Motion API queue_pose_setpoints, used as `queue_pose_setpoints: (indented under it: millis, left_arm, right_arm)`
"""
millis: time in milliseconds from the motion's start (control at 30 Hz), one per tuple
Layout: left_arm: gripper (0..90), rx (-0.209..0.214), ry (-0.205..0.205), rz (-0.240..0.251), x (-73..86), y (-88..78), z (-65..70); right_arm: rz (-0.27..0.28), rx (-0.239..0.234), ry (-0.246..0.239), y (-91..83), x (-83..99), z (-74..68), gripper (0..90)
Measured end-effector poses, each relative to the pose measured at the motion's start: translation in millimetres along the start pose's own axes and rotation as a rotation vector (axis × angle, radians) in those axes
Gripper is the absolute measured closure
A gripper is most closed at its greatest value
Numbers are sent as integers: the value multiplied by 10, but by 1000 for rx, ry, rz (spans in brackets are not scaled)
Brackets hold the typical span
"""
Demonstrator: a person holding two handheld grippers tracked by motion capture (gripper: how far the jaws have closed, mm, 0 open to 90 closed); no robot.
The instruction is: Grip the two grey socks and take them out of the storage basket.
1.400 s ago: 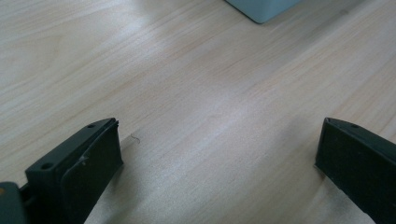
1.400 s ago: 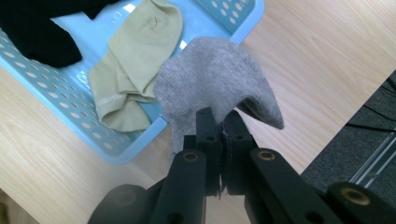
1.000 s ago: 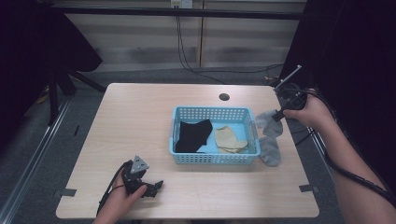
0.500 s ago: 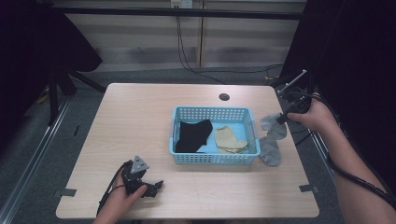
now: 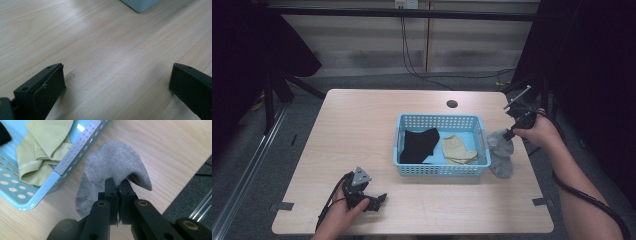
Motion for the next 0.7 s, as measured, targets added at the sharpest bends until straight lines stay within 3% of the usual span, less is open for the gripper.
queue_pose_setpoints:
  millis: [367, 700]
  left_arm:
    - [0, 1, -4, 0, 1, 0, 3]
    - [0, 1, -3, 0, 1, 0, 2]
  right_arm:
    - [5, -23, -4, 214, -40, -61, 844]
    - [20, 13, -17, 160, -21, -123, 678]
Point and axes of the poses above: each handheld gripper's, and its own axes: y roughly forward along the jaws, x roughly out of its underside, z roughly to its right, the point moved 4 cm from there along y, roughly forward along the jaws, and after that the axes turned 11 degrees about -y, right-handed, at the moved point
